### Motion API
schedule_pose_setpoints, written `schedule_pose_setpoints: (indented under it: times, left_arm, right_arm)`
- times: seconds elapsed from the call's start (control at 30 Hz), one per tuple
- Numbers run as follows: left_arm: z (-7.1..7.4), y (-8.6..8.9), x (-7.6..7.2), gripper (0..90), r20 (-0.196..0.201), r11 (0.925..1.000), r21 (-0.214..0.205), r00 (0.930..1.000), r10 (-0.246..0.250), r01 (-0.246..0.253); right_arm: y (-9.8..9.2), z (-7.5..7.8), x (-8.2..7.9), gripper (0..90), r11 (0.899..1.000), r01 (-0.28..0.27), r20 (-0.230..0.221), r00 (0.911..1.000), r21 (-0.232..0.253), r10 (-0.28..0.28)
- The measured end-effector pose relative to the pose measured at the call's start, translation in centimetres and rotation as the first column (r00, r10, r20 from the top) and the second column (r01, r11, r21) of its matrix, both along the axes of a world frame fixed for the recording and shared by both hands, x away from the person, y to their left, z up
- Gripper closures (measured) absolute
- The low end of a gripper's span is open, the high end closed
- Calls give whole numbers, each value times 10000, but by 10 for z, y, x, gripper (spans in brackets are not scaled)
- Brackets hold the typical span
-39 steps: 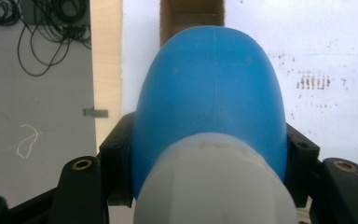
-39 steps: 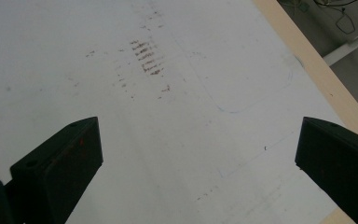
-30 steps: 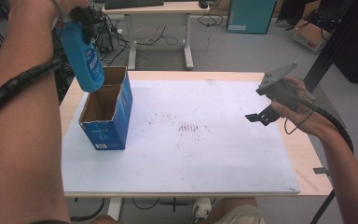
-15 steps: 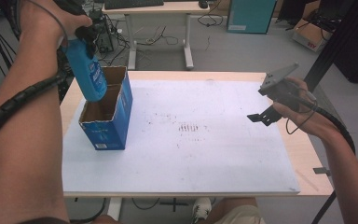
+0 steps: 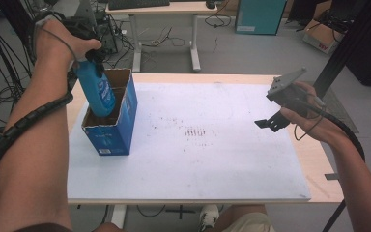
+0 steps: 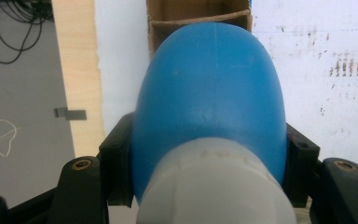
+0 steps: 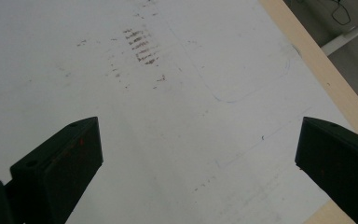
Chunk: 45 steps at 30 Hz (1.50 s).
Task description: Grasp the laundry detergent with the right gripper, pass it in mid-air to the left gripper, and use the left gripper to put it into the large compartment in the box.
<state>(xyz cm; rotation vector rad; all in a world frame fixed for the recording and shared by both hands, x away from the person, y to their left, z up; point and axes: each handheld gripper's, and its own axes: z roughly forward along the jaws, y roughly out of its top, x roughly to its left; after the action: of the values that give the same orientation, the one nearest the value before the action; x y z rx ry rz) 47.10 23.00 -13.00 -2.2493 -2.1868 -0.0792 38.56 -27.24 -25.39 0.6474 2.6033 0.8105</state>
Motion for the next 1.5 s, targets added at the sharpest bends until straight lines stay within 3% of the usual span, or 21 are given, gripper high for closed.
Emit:
schedule_pose_setpoints:
  times: [0.37,0.53,0.9,1.5]
  left_arm:
    - [-42,1,4,373,97,9998,6,9998,-193,193]
    - [-63,1,4,373,-172,9996,-183,9996,-223,220]
    - [-107,0,3,373,-282,9992,-354,9994,-196,186]
    - [-139,-2,4,372,-288,9990,-305,9991,-325,316]
  right_arm:
    - [-1,-2,-1,4,10000,-28,-63,10000,-78,28]
    - [2,-3,-1,4,9999,47,-135,9999,-165,-49]
    - [0,-8,-1,4,10000,-46,-185,9998,-23,45]
    - [-8,-13,-1,4,9996,271,-269,9993,-24,-271]
